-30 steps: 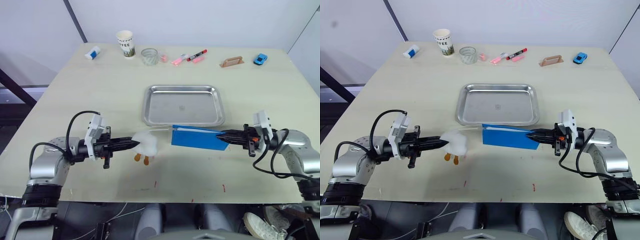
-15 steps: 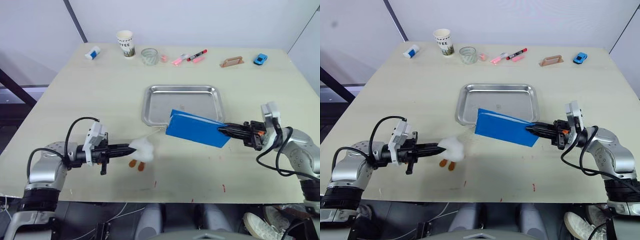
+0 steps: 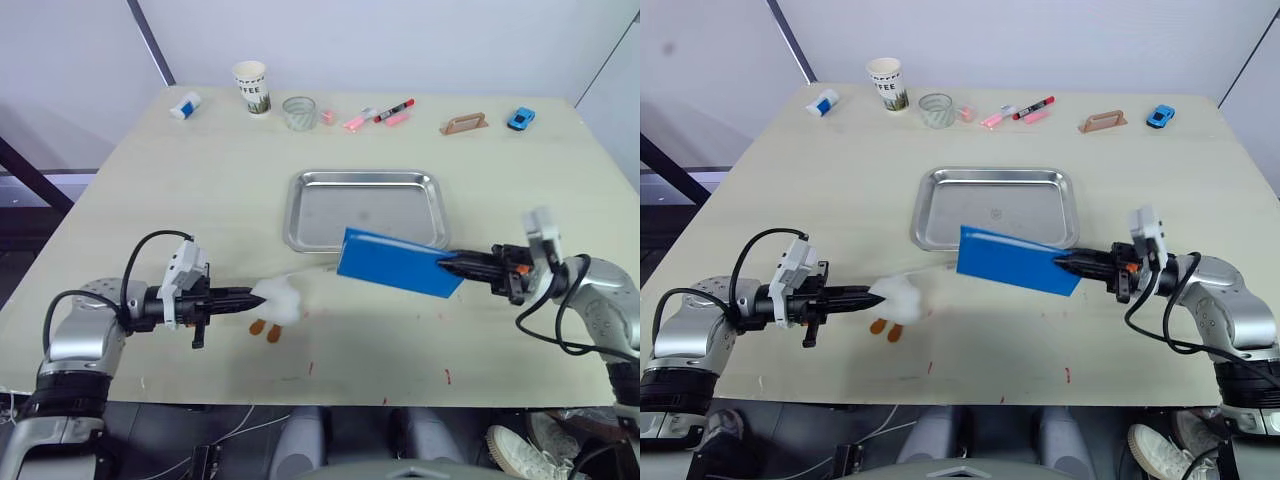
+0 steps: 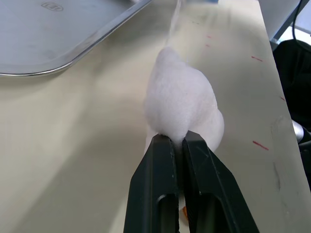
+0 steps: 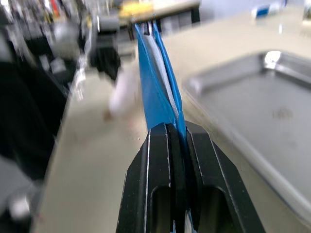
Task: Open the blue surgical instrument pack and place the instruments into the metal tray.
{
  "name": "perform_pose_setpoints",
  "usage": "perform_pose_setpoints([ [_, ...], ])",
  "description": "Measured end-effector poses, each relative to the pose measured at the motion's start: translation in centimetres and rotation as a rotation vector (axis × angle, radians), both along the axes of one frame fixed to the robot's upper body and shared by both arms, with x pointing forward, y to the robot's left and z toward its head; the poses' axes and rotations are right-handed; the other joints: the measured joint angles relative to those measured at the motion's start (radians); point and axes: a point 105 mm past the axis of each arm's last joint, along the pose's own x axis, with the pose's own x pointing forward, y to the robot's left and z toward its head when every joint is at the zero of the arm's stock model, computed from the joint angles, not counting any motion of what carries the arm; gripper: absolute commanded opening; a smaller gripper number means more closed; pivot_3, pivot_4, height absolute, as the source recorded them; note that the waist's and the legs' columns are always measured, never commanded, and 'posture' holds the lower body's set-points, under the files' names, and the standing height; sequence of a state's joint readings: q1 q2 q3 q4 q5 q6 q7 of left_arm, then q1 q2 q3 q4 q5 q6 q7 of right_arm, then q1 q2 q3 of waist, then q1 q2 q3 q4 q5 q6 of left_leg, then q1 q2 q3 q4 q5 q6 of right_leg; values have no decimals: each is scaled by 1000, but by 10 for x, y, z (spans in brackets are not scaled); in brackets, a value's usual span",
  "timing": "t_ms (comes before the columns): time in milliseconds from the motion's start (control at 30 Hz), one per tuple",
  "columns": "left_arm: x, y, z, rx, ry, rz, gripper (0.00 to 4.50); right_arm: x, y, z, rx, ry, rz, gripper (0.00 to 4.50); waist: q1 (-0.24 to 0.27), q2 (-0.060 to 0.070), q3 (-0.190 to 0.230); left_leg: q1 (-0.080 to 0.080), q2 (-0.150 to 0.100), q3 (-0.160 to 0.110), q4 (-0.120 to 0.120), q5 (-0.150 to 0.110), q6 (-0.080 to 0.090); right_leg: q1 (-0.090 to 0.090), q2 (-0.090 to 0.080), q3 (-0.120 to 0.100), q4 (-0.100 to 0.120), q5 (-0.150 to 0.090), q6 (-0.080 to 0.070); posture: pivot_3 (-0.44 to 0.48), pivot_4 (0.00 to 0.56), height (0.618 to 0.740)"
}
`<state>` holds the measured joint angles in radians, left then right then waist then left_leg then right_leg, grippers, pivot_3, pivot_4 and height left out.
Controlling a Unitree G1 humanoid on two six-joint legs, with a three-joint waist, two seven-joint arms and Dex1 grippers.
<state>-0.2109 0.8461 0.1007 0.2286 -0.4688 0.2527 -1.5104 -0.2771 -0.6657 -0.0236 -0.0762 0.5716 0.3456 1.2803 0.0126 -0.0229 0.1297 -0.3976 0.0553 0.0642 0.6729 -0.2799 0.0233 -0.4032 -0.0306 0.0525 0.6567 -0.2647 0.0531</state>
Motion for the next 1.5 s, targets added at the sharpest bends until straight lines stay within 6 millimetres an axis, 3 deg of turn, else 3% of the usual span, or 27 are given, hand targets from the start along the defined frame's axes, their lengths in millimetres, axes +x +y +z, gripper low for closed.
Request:
perform_pose_setpoints([
  [367,0,0,-10,25,-8,-19,83,-4,8,-20,-142,-82,68,0,0,0,0,0,0,0,0,0,0,0,0,0,0,0,0,0,150,740],
  [400,-1,0,-12,21,-9,-17,388,-3,7,-21,-148,-88,65,0,0,0,0,0,0,1,0,0,0,0,0,0,0,0,0,0,150,740],
  [433,-1,0,-12,21,-9,-17,388,-3,7,-21,-148,-89,65,0,0,0,0,0,0,0,0,0,0,0,0,0,0,0,0,0,150,740],
  [467,-2,1,-12,14,-8,-10,970,-2,8,-20,-152,-95,67,0,0,0,0,0,0,1,0,0,0,0,0,0,0,0,0,0,150,740],
  [500,-4,3,-13,8,-5,3,1180,-2,8,-20,-157,-105,70,0,0,0,0,0,0,1,0,0,0,0,0,0,0,0,0,0,150,740],
  [633,-7,10,-12,-14,0,39,3025,-1,6,-21,-158,-109,70,0,1,0,0,0,0,1,0,0,0,0,0,0,0,0,0,0,150,740],
  [733,-6,12,-2,-61,-9,58,4310,0,6,-21,-158,-110,69,0,2,-1,0,0,0,0,0,0,0,0,0,0,0,0,0,0,150,740],
  [767,-5,12,7,-81,-22,61,4475,0,5,-22,-157,-107,68,0,2,-1,0,0,0,0,0,0,0,0,-1,0,0,0,0,0,150,740],
  [833,-3,10,22,-108,-48,54,4475,1,5,-22,-157,-102,65,0,2,-1,0,0,0,0,0,0,0,0,-1,0,0,0,0,0,150,740],
  [1000,5,-21,49,-182,-141,-9,4475,2,5,-22,-158,-102,71,0,2,-1,0,0,0,0,0,0,0,0,-1,0,0,0,0,0,150,740],
  [1067,9,-38,53,-207,-159,-39,4475,2,4,-22,-159,-104,74,0,2,-1,0,0,0,0,0,0,0,0,-1,0,0,0,0,0,150,740],
  [1267,16,-64,44,-206,-159,-91,4475,2,5,-22,-163,-116,84,0,2,-1,0,0,0,0,0,0,0,0,0,0,0,0,0,0,150,740],
  [1367,20,-77,40,-208,-156,-127,3685,2,5,-21,-166,-121,85,0,2,-1,0,0,-1,0,0,0,0,0,0,0,0,0,0,0,150,740],
  [1467,24,-88,36,-198,-170,-158,2208,2,5,-21,-168,-126,87,0,1,-1,0,0,-1,0,0,0,0,0,0,0,0,0,0,0,150,740],
  [1500,26,-88,32,-189,-169,-156,2208,2,5,-21,-168,-127,88,0,0,-1,0,0,-1,0,0,0,0,0,0,1,0,0,0,0,150,740],
])
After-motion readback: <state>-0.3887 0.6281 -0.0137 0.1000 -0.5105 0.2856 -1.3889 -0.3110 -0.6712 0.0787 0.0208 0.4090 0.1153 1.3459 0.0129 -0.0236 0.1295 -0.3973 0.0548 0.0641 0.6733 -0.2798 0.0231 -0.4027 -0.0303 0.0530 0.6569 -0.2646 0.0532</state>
